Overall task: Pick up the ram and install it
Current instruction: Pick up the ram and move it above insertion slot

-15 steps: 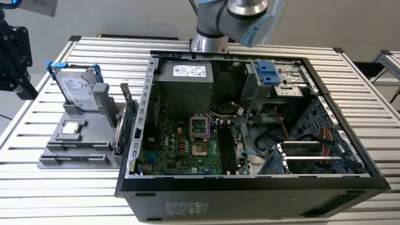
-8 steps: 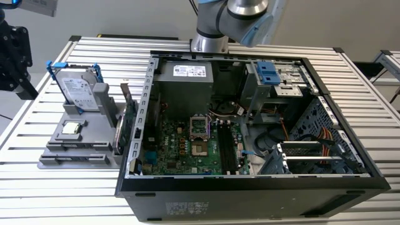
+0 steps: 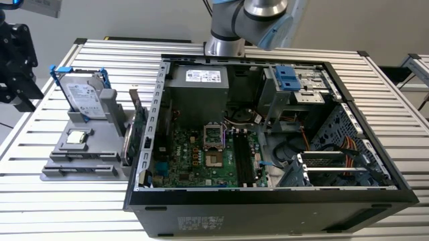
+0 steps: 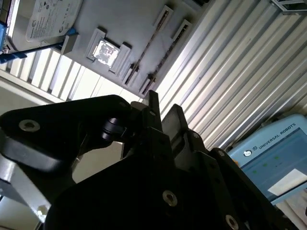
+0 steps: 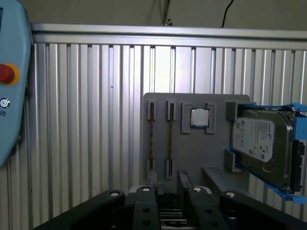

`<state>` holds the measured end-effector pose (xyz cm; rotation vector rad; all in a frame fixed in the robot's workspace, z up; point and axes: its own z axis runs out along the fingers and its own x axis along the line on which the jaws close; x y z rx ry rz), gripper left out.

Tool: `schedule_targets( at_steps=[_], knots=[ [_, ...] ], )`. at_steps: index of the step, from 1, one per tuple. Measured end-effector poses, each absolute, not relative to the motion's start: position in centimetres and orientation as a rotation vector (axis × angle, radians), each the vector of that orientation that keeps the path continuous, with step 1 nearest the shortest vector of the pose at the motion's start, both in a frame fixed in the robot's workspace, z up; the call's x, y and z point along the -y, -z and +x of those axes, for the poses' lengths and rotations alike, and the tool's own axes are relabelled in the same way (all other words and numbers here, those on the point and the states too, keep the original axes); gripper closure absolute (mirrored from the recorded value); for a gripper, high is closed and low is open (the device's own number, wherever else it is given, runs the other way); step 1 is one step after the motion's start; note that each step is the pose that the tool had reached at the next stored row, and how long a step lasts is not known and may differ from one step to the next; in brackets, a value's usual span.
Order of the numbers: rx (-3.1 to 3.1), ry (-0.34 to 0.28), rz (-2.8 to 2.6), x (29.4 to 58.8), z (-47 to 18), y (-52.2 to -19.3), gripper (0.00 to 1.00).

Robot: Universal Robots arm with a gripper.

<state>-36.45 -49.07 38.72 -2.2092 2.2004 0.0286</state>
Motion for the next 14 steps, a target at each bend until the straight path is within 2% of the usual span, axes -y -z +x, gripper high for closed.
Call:
schedule_targets(
  at_steps=[14],
  knots=[
    [-2.190, -0.028, -2.220, 49.06, -36.45, -38.09, 0.00]
  ],
)
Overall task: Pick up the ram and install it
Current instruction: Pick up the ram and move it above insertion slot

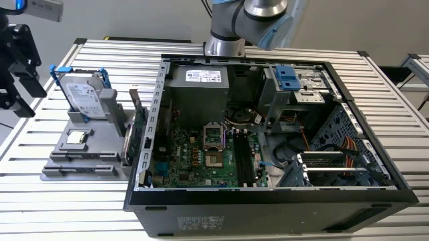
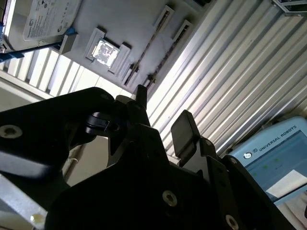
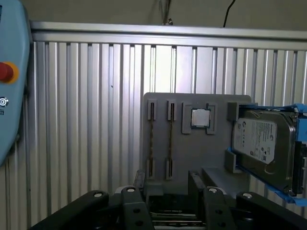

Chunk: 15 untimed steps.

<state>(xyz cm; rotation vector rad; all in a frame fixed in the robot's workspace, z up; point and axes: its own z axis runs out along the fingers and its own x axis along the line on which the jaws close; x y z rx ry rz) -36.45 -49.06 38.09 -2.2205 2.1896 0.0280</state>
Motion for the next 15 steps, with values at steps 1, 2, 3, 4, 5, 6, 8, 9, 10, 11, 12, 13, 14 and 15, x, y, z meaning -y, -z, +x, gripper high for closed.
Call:
schedule_targets(
  at_steps=[1, 2, 3, 4, 5, 6, 8, 9, 10, 11, 12, 13, 14, 15],
  knots=[
    [-2.187, -0.028, -2.223, 49.1, -36.4, -37.9, 0.00],
    [-2.185, -0.028, -2.225, 49.1, -36.4, -37.8, 0.00],
    [-2.183, -0.028, -2.227, 49.1, -36.4, -37.6, 0.00],
    [-2.181, -0.028, -2.229, 49.1, -36.4, -37.5, 0.00],
    [-2.178, -0.028, -2.232, 49.1, -36.4, -37.3, 0.00],
    [-2.176, -0.028, -2.234, 49.1, -36.4, -37.2, 0.00],
    [-2.172, -0.028, -2.238, 49.1, -36.4, -37.0, 0.00],
    [-2.172, -0.028, -2.238, 49.1, -36.4, -36.9, 0.00],
    [-2.172, -0.028, -2.238, 49.1, -36.4, -36.9, 0.00],
    [-2.172, -0.028, -2.238, 49.1, -36.4, -36.9, 0.00],
    [-2.172, -0.028, -2.238, 49.1, -36.4, -36.9, 0.00],
    [-2.172, -0.028, -2.238, 49.1, -36.4, -36.9, 0.00],
    [-2.172, -0.028, -2.238, 49.1, -36.4, -36.9, 0.00],
    [-2.172, -0.028, -2.238, 49.1, -36.4, -36.9, 0.00]
  ],
)
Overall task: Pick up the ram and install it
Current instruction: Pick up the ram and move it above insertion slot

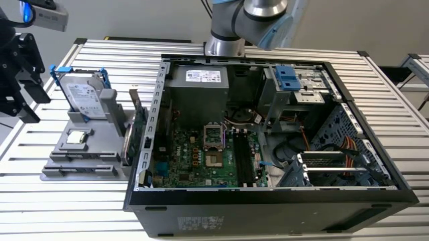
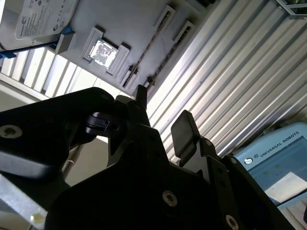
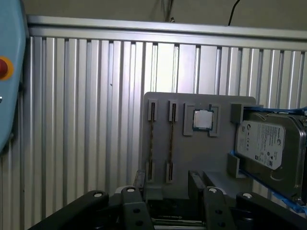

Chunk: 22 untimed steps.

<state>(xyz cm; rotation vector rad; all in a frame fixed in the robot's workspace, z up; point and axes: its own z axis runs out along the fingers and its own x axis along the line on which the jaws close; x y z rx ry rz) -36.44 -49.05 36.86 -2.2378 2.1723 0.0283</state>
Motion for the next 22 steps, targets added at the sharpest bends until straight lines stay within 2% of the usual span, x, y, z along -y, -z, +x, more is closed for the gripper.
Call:
schedule_targets(
  at_steps=[22],
  knots=[
    [-2.167, -0.028, -2.243, 49.04, -36.43, -36.27, 0.00]
  ],
)
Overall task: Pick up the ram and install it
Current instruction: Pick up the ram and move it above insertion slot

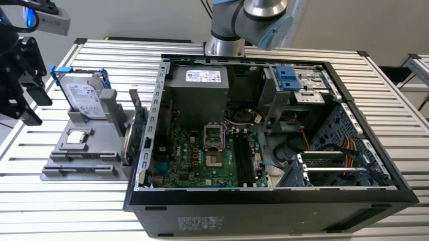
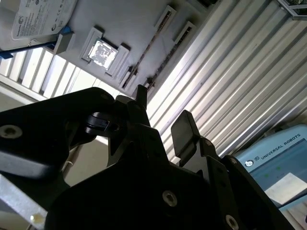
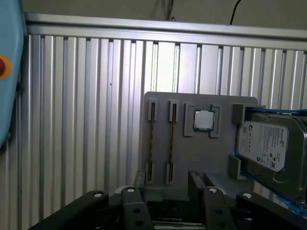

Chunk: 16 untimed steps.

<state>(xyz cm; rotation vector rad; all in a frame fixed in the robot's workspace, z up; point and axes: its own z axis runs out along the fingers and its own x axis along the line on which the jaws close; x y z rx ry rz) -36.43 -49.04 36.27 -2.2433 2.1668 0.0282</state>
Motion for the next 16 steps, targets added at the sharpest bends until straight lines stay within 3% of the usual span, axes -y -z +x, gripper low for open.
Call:
schedule_targets(
  at_steps=[16],
  knots=[
    [-2.167, -0.029, -2.243, 49.04, -36.43, -35.58, 0.00]
  ],
)
